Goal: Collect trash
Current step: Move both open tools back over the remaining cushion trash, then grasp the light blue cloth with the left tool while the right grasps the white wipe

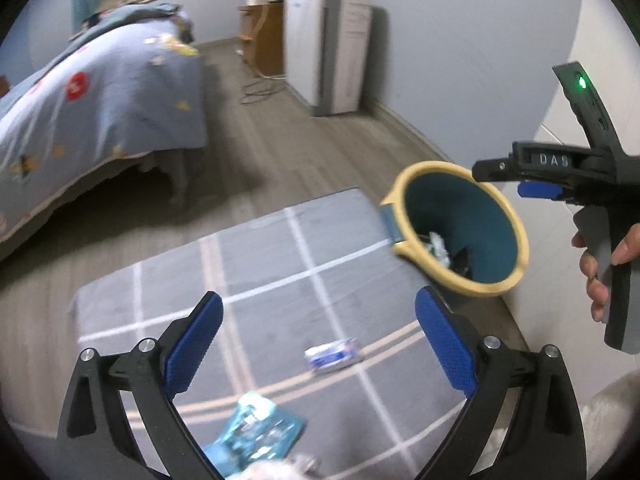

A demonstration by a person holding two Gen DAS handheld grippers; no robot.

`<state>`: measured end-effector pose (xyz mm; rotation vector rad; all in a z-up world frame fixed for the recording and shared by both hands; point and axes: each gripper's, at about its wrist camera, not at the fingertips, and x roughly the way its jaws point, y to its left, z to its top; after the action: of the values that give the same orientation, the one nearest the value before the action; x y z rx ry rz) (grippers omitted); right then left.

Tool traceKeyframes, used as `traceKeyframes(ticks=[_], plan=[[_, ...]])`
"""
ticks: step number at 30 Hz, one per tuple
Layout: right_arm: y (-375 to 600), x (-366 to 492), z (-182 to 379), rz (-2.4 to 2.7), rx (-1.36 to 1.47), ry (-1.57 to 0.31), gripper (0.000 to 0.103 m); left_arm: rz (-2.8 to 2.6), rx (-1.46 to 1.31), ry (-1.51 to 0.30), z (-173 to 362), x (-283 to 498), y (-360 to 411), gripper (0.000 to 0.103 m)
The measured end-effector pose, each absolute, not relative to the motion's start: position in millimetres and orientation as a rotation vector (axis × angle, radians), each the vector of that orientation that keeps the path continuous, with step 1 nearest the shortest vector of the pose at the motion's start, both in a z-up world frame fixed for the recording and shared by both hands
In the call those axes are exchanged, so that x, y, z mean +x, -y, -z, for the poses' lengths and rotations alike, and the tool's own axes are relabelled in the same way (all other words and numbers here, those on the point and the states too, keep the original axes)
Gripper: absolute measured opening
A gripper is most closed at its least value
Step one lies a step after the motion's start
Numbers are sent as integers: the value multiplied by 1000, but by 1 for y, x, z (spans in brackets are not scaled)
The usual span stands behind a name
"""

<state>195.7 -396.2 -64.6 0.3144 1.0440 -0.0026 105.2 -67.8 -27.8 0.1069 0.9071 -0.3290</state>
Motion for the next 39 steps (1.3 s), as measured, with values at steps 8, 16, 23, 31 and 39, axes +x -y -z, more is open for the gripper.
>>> traceKeyframes(ticks=[8, 16, 23, 31, 39], plan=[[330, 186, 68, -94, 195, -1079, 97, 184, -6, -933, 28, 69, -10, 96], [273, 159, 92, -155, 167, -1160, 97, 82, -75, -1033, 64, 43, -56, 96], [236, 129, 120, -168, 87, -1228, 97, 67, -15, -1118, 93, 40, -66, 95], [193, 92, 148, -342, -72, -1289, 73, 13, -6, -1185, 110, 42, -90, 94], [126, 62, 171, -592, -224, -1311, 63, -71, -55, -1235, 119, 41, -114, 94]])
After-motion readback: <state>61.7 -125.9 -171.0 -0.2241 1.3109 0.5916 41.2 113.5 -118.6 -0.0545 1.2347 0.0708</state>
